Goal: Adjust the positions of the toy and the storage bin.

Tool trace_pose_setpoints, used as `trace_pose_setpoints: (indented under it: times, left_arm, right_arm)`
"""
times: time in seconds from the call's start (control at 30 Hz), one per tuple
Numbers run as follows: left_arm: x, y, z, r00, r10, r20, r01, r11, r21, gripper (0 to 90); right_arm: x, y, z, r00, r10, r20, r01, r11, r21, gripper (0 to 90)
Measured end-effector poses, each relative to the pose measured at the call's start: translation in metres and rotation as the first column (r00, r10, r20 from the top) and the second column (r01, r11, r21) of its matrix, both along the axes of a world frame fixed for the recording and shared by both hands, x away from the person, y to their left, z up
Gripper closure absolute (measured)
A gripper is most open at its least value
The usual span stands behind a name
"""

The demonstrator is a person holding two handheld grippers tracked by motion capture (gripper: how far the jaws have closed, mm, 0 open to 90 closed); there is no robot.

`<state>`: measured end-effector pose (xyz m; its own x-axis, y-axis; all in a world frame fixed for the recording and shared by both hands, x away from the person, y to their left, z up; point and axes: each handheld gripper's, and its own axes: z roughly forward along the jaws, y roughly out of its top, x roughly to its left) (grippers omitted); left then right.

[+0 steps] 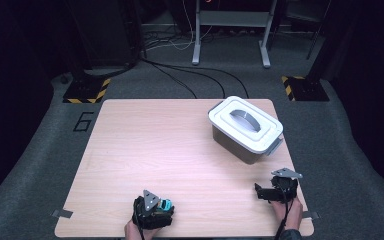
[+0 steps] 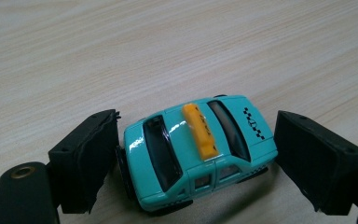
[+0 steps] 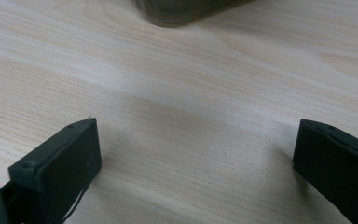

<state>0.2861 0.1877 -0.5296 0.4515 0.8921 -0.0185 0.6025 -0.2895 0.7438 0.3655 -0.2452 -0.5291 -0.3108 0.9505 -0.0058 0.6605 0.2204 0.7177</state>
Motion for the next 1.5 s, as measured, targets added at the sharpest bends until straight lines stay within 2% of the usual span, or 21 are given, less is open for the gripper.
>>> trace_pose_setpoints:
  times: [0.1,0.43,0.63,0.67,0.83,1.17,1.27,1.5]
  left_arm:
    - [-0.001,0.0,0.0,0.9999,0.013,0.008,-0.013,0.9999,0.005,21.4]
    - [0.001,0.004,0.0,0.9999,0.007,0.015,-0.007,1.0,0.005,22.2]
    - [0.002,0.006,0.001,0.9999,0.009,0.009,-0.009,1.0,-0.004,22.2]
    - [0.002,0.006,0.0,0.9996,0.024,0.018,-0.023,0.9995,-0.02,22.2]
    - [0.003,0.01,0.004,0.9998,0.011,0.016,-0.011,0.9999,-0.009,22.2]
    - [0.012,0.025,0.01,0.9984,0.04,0.039,-0.039,0.999,-0.021,22.3]
    - [0.019,0.033,0.01,0.997,0.061,0.048,-0.059,0.9975,-0.038,22.2]
    - [0.026,0.045,0.011,0.9964,0.074,0.042,-0.072,0.9967,-0.036,22.2]
  right_arm:
    - [0.0,0.0,0.0,1.0,0.0,0.0,0.0,1.0,0.001,0.1]
    - [0.0,0.0,0.0,1.0,-0.001,0.0,0.001,1.0,0.0,0.1]
    - [0.0,0.0,0.0,1.0,0.0,0.0,0.0,1.0,0.002,0.1]
    - [0.0,0.0,0.0,1.0,0.0,0.0,0.0,1.0,0.002,0.1]
    - [0.0,0.0,0.0,1.0,0.0,0.0,0.0,1.0,0.002,0.1]
    - [0.0,0.0,0.0,1.0,0.0,-0.001,0.0,1.0,0.002,0.1]
    - [0.0,0.0,0.0,1.0,-0.001,0.0,0.001,1.0,0.001,0.1]
    - [0.0,0.0,0.0,1.0,-0.003,0.0,0.003,1.0,0.0,0.1]
